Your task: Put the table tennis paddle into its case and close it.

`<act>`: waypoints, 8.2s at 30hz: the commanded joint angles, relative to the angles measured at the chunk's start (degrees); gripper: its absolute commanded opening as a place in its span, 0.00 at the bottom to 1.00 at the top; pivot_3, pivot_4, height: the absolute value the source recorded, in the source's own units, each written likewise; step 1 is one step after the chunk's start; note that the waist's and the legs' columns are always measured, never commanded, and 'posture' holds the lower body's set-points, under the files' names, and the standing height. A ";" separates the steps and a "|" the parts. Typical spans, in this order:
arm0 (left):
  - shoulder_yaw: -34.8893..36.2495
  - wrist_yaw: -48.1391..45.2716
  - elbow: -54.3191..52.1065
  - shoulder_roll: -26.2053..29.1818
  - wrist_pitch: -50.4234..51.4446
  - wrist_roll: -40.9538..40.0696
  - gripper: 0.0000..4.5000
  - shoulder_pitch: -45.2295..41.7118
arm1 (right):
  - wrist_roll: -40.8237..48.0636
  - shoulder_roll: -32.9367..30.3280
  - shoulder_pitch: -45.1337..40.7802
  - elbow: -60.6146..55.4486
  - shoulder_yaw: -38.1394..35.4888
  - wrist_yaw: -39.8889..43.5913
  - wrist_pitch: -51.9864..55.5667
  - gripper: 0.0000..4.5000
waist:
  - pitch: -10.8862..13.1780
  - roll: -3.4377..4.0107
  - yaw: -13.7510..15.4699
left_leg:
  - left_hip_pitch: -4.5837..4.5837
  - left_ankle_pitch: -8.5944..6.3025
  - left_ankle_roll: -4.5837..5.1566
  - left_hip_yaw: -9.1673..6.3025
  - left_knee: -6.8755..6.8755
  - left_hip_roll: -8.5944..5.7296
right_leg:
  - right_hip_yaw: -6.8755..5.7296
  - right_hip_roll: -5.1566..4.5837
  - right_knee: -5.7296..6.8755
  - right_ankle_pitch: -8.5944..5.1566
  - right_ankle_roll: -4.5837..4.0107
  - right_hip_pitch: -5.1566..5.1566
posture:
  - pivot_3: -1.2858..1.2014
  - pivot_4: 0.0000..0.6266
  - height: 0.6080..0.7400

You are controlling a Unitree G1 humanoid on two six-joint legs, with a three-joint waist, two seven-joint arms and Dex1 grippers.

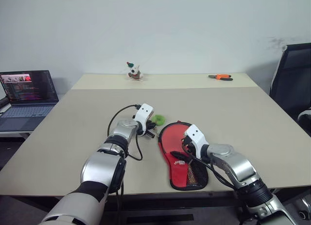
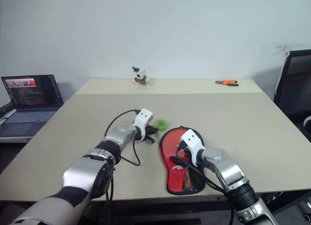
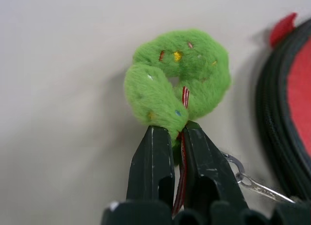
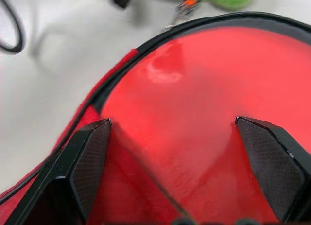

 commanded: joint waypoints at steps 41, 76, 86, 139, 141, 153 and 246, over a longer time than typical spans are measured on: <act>-34.85 30.60 2.47 -16.20 -27.01 40.98 0.00 -12.10 | -2.32 0.01 20.11 -13.40 5.70 -5.05 13.65 1.00 | -0.45 -0.32 1.43 | 0.61 -0.05 -0.05 -0.61 -0.21 -0.08 | -0.93 -0.17 -1.05 -0.18 0.43 1.46 | 0.52 0.24 1.00; -38.58 30.05 2.92 -22.04 -26.84 44.60 0.00 -11.17 | -1.73 2.78 23.26 -18.21 4.79 -9.33 17.52 1.00 | -0.46 -0.32 1.89 | 0.63 -0.10 -0.12 -0.65 -0.23 -0.06 | -0.97 -0.16 -1.07 -0.24 0.43 1.48 | 0.52 0.24 1.00; -35.99 20.42 2.79 -21.50 -28.37 40.77 0.35 -7.54 | -1.98 3.81 21.82 -16.04 4.58 -9.08 16.54 1.00 | -0.91 -0.38 1.60 | 0.70 -0.10 -0.13 -0.63 -0.26 -0.01 | -0.96 -0.12 -1.05 -0.26 0.39 1.49 | 0.52 0.24 1.00; 1.27 -30.24 -63.82 10.58 8.79 -23.27 1.00 32.83 | 23.89 -7.71 -4.34 -23.61 -22.10 6.06 28.61 1.00 | -0.79 -0.04 0.38 | -0.76 -0.06 -0.13 -1.19 -0.10 0.00 | -0.94 -0.19 -0.83 -0.01 -0.10 0.08 | 0.52 0.24 1.00; -1.83 -30.91 -63.51 9.69 8.10 -21.56 1.00 32.15 | 22.35 -13.67 -3.45 -22.07 -21.35 7.93 25.77 1.00 | -0.77 -0.01 0.44 | -0.70 -0.05 -0.12 -1.22 -0.07 0.00 | -1.00 -0.15 -0.83 -0.01 -0.10 0.17 | 0.52 0.24 1.00; -9.61 -30.30 -34.85 1.78 -10.77 -12.07 1.00 21.64 | 18.92 -23.92 -1.74 -12.68 -18.90 11.83 14.80 1.00 | -0.70 0.01 0.15 | -0.24 -0.08 -0.07 -0.83 -0.12 0.03 | -1.00 -0.06 -0.91 -0.02 -0.08 0.56 | 0.52 0.24 1.00; -8.71 -27.65 -5.63 -11.17 -16.81 -1.16 1.00 15.66 | -11.51 -20.51 -17.81 37.16 -9.12 21.78 -20.69 0.01 | -0.87 0.33 1.17 | 0.67 -0.09 -0.07 -0.73 -0.15 -0.10 | -1.00 -0.17 -0.99 -0.08 0.03 1.57 | 0.52 0.24 1.00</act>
